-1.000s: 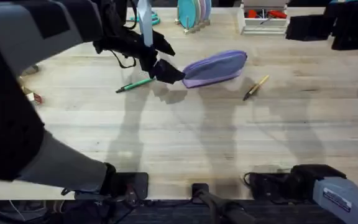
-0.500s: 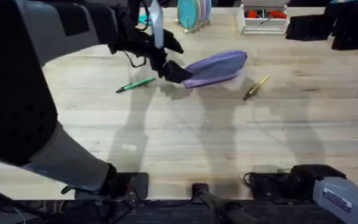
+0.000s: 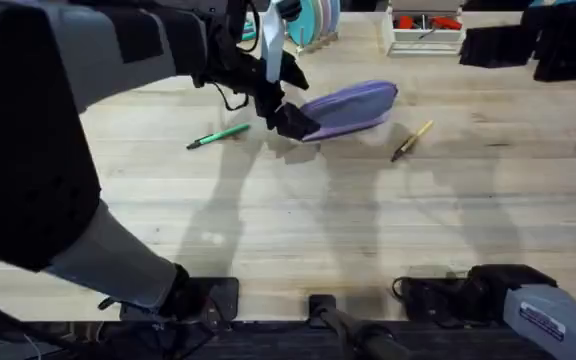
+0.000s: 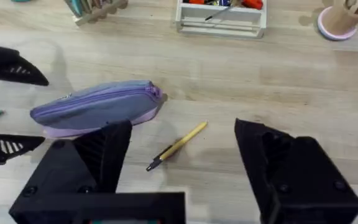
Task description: Unzip the bag, pick up the pens from the table one at a time and place them inside, then zip the bag closed.
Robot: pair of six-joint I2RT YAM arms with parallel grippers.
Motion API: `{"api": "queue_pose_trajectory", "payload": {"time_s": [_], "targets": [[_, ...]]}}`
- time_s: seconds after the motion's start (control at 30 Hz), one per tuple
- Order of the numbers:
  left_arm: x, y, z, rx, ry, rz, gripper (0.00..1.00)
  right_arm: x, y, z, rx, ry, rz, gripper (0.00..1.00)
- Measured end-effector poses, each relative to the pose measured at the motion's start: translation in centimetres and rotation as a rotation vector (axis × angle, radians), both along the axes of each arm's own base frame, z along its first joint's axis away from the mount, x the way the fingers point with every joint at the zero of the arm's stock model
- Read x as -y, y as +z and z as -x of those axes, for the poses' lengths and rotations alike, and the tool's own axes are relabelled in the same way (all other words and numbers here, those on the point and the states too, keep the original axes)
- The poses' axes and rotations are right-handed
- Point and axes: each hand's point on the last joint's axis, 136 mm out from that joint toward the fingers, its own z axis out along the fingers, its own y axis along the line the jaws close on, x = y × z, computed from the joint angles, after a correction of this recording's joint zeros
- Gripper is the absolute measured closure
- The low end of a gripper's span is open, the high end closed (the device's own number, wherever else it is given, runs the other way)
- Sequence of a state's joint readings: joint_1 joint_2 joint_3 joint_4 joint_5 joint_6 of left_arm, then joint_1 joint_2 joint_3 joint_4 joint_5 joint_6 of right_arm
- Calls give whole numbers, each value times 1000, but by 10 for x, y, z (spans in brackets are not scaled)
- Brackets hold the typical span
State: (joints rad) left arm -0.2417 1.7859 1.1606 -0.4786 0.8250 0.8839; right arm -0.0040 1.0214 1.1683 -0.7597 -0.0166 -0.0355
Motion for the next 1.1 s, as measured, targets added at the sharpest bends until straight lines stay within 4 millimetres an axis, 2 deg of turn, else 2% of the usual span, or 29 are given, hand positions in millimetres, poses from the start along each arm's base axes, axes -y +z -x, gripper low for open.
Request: {"api": "queue_pose_trajectory", "payload": {"time_s": [0.17,0.37,0.47,0.53,0.7,0.73,1.1], "targets": [[-1,-4,0,-7,3,-9,7,0,0,0,0,2,2,5],[-1,-19,0,-43,5,-22,13,0,0,0,0,2,2,5],[-2,-20,0,-44,6,-24,129,0,0,0,0,2,2,5],[-2,-20,0,-43,6,-24,306,0,0,0,0,2,2,5],[-2,-20,-1,-38,7,-26,889,0,0,0,0,2,2,5],[-2,-20,-2,-32,6,-27,938,0,0,0,0,2,2,5],[-1,-20,-2,-30,6,-31,956,-2,0,0,1,9,-4,6]]}}
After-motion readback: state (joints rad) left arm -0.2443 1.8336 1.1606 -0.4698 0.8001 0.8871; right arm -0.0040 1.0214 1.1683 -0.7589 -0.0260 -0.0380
